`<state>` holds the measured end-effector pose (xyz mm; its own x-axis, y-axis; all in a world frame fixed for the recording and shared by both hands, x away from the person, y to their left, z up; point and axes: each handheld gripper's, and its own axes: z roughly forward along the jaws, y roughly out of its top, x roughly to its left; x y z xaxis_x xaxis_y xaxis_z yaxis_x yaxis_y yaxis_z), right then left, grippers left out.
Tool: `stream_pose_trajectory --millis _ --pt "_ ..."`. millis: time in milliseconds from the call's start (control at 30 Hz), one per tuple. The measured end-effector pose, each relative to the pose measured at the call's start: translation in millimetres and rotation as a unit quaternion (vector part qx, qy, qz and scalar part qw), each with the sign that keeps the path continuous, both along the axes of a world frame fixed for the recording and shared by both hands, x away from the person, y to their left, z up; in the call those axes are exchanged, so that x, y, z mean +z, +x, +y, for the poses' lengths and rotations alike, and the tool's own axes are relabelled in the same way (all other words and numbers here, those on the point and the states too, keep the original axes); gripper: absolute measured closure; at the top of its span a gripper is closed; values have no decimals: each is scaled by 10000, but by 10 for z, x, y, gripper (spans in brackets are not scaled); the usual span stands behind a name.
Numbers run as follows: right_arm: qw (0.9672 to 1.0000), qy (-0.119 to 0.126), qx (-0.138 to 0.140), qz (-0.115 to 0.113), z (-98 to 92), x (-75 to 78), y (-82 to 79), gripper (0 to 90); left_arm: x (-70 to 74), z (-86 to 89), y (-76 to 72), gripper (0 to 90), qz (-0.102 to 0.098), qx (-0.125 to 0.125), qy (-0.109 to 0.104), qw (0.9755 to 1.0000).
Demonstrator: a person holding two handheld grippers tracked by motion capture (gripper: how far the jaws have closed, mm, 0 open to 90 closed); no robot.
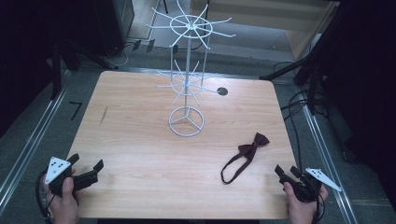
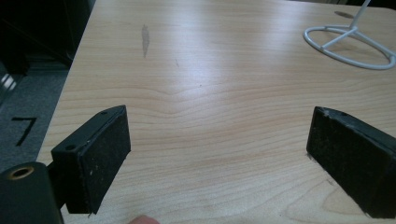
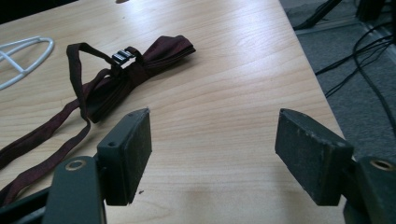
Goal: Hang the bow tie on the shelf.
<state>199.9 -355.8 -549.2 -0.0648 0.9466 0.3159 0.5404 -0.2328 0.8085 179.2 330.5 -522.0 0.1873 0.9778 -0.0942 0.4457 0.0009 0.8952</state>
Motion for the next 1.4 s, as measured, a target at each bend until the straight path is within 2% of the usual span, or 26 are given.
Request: stream_pose_trajectory --millis 133,200,333,633,800,900,1000,1033,1100,1267,1400 --pt "10000 -80 47 11 40 21 27 276 0 -2 -2 69 0 17 6 10000" --pt "10000 -4 80 21 69 75 62 279 0 0 -3 69 3 3 4 10000" --pt "9999 -17 116 -3 105 151 96 280 1 -12 10 69 57 -22 76 10000" --pt "9984 -275 493 52 350 332 196 276 1 -23 21 69 91 0 135 9999" --pt "9977 -285 599 126 444 389 277 261 1 -22 20 69 90 -5 131 9999" --pt "9976 -150 627 261 496 424 392 257 1 -24 20 69 86 -5 141 9999" --pt "9974 -128 628 345 526 424 463 256 1 -31 19 69 81 5 166 9998" --pt "9967 -93 634 508 575 416 533 256 0 -32 18 69 81 -2 167 9998" --pt "9957 -49 659 647 632 397 601 256 0 -35 15 70 77 -12 159 9998" --pt "9940 -5 723 820 750 363 707 260 1 -33 7 69 71 -36 166 9998" --pt "9918 -205 782 990 885 355 801 293 0 -33 3 69 66 -54 147 9999"
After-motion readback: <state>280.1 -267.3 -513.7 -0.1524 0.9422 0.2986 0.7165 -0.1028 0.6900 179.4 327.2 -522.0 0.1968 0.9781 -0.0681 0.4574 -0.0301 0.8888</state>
